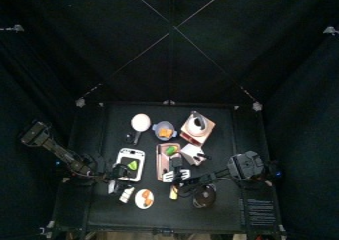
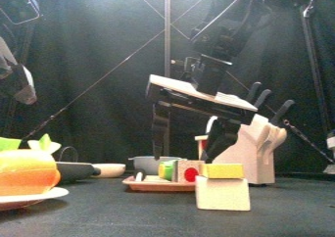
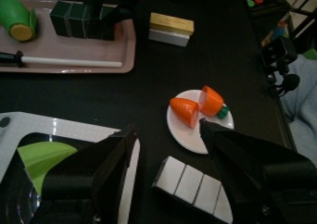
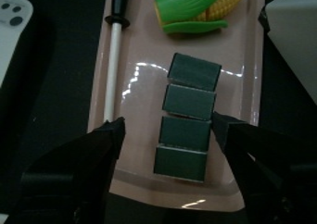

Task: Place green sushi roll on plate

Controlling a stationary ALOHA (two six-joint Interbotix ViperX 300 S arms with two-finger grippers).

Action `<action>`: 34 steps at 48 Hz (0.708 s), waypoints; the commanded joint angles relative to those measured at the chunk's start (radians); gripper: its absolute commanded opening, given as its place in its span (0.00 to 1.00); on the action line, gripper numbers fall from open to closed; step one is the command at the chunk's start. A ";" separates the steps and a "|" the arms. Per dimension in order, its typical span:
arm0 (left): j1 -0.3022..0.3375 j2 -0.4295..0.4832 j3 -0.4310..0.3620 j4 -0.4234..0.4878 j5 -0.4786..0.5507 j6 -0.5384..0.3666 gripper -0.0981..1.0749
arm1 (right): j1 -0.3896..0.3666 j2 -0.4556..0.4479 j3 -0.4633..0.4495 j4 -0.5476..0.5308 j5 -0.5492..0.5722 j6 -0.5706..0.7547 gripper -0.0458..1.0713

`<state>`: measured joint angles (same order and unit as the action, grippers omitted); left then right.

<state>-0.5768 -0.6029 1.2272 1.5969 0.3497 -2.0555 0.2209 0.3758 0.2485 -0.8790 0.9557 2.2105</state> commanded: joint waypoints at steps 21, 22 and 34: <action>0.002 -0.003 -0.011 0.003 0.003 0.000 0.87 | -0.017 -0.058 0.000 -0.048 0.006 -0.003 0.96; 0.002 -0.003 -0.011 0.003 0.003 0.000 0.87 | -0.015 -0.064 0.005 -0.058 0.006 -0.005 0.96; 0.005 -0.003 -0.008 -0.017 0.003 -0.002 0.87 | -0.015 -0.115 0.044 -0.072 0.006 -0.005 0.96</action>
<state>-0.5752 -0.6044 1.2303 1.5892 0.3513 -2.0586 0.2086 0.3083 0.3007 -0.9449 0.9587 2.2074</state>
